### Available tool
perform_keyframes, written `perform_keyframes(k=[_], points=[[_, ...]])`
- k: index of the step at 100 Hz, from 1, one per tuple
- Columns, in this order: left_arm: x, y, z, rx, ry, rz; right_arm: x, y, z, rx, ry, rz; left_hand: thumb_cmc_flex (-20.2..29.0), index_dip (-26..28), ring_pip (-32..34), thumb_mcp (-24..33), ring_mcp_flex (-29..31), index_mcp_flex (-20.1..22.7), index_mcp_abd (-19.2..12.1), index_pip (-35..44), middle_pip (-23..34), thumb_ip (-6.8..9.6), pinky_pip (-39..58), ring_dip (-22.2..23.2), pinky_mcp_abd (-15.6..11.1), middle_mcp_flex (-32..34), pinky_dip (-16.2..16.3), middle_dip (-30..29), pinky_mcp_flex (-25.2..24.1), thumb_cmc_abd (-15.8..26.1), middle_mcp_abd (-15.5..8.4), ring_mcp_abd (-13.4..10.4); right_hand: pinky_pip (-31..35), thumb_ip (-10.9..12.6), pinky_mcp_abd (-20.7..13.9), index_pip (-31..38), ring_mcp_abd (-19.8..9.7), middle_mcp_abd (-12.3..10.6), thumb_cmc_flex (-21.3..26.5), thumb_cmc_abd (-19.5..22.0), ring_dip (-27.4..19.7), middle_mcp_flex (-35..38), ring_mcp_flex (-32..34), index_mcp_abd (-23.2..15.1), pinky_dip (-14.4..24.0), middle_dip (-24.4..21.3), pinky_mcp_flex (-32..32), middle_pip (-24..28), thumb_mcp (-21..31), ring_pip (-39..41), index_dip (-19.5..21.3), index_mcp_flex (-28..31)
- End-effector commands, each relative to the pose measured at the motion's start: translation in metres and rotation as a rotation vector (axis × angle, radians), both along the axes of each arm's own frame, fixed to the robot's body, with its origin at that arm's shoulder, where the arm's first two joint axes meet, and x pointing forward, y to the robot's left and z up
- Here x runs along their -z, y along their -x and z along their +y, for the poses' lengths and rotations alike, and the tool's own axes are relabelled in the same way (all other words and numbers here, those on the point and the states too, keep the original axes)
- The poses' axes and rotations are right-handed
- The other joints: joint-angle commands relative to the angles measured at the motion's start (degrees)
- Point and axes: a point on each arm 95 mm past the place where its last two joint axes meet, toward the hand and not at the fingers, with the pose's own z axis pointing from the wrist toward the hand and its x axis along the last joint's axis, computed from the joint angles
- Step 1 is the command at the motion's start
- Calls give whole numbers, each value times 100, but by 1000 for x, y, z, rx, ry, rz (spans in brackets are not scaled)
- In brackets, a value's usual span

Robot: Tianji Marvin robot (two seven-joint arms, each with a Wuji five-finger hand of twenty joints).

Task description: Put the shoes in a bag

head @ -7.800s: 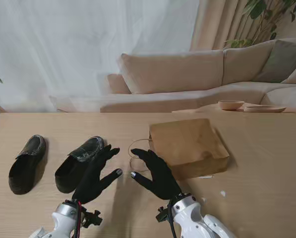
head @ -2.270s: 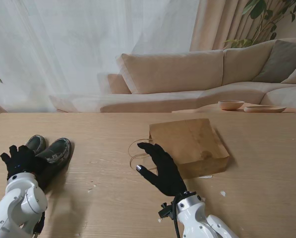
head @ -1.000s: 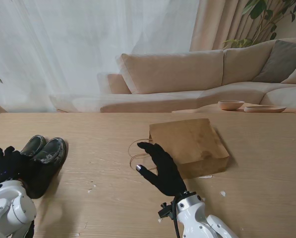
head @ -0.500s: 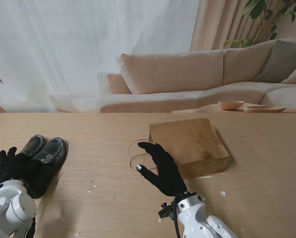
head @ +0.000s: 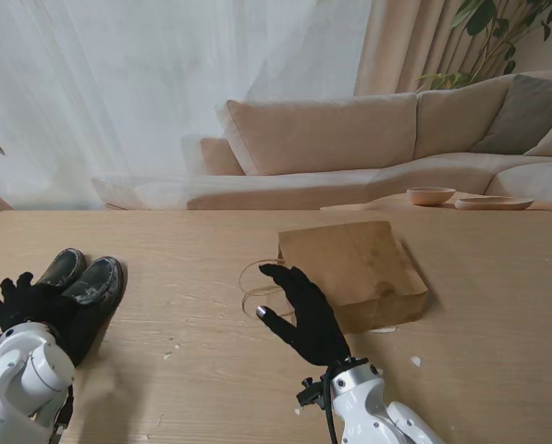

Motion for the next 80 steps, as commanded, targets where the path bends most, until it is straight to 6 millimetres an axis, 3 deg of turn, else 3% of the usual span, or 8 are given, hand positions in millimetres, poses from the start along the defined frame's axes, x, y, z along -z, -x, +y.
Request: perform_keyframes(k=[1,23,43,47,54,61,72,80], points=[[1,-4,1,-5,0,14,-1,3,3,-5,-7,11,33,189,40,-61,-64,408,9,266,242,33,-146,129,-86,56,-12,55,-11,138,-205,-67,102,104,-35,-14,-188,-199,-223,133,19,-108,-68,-25,104,39,9,101,-39,22,0,4],[7,-13,0,-13,-3,29,0,2,3,-5,-2,14,-170,267,151,-788,-63,1241,-100,611,834,20,-89,479,-140,410,69,-171,-12,491,-267,-23,102,104,-27,-9,-183,-192,-226,126,21,-109,-67,-23,105,39,7,101,-39,25,-2,8],[7,-20,-1,-13,-16,36,0,2,3,-2,1,16,-36,566,382,-1770,-104,2179,-153,1513,1068,75,57,1311,-133,1226,372,-213,-47,1014,-47,87,105,105,-25,-6,-181,-197,-224,124,22,-109,-67,-27,107,36,10,94,-35,24,-3,6],[6,-21,-1,-12,-20,41,0,2,3,-1,1,17,204,548,349,-2226,-106,2333,-155,1746,1109,131,77,1672,-112,1385,538,-214,-63,1218,-1,118,104,105,-23,-5,-187,-200,-224,126,21,-109,-70,-33,107,36,8,95,-34,23,-3,6],[5,-22,-1,-9,-28,50,0,1,2,1,1,17,314,659,473,-2390,-86,2686,-112,2126,1192,143,126,1906,-70,1711,634,-199,-72,1365,122,176,106,104,-19,-4,-186,-200,-227,126,23,-107,-66,-25,108,37,9,97,-35,25,-4,7],[4,-22,0,-5,-41,67,0,1,2,2,1,18,412,515,441,-2660,-6,2578,-185,1970,1175,176,169,2082,-37,1763,775,-222,-99,1423,119,226,109,104,-18,-3,-181,-197,-228,126,24,-108,-67,-21,110,37,14,97,-34,26,-5,5],[2,-21,0,-4,-58,88,0,1,2,2,1,20,436,274,371,-2818,-128,1878,76,1165,1044,217,107,2038,10,1278,771,-236,-99,1253,88,187,114,104,-13,-2,-167,-200,-232,126,28,-108,-65,-31,113,36,17,94,-34,32,-6,5],[0,-20,0,2,-61,94,0,1,2,1,2,21,398,279,324,-2856,-122,1778,167,1073,1026,221,77,1951,12,1162,743,-222,-95,1219,96,167,119,104,-7,-2,-161,-199,-232,119,33,-110,-62,-31,117,35,20,93,-34,39,-7,4]])
